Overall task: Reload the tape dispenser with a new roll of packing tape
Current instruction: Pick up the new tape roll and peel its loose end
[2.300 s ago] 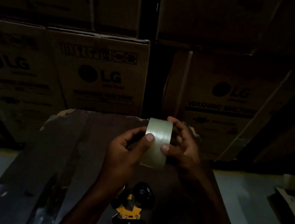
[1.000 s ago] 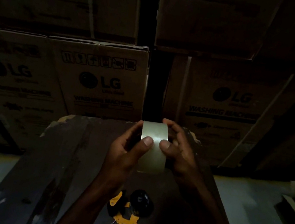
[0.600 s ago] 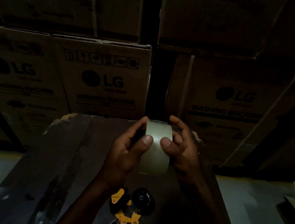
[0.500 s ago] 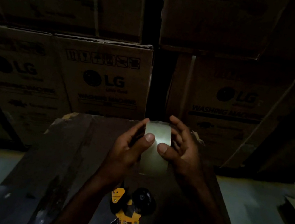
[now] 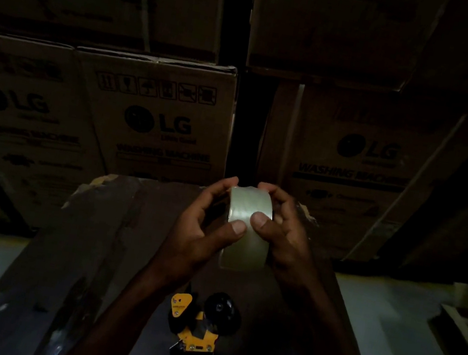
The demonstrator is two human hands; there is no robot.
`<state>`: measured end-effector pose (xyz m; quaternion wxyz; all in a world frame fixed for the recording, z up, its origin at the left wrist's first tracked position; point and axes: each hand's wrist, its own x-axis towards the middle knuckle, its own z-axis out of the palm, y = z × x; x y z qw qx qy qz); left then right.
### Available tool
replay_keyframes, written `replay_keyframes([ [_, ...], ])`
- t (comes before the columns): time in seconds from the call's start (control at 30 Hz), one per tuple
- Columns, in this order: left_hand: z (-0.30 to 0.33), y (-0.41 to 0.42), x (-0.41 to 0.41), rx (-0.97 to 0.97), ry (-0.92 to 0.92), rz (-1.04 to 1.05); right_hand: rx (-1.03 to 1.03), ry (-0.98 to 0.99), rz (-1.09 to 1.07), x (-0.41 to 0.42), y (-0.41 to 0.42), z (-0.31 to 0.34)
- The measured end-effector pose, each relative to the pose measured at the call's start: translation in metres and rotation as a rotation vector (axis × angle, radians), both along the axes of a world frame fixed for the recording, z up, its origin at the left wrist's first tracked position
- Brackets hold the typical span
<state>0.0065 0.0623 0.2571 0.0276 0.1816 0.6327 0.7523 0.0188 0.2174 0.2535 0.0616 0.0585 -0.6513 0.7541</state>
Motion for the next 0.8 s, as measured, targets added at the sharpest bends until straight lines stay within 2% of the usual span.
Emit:
replay_keyframes([
  [0.13, -0.004, 0.000, 0.000, -0.001, 0.024, -0.018, -0.007, -0.068, 0.034, 0.002, -0.001, 0.003],
  [0.37, -0.001, -0.004, -0.004, 0.025, -0.086, -0.017, 0.080, -0.015, 0.049, 0.004, -0.002, -0.002],
  [0.8, 0.003, -0.006, -0.010, -0.104, 0.066, 0.023, 0.140, 0.001, 0.142, 0.003, 0.005, -0.005],
])
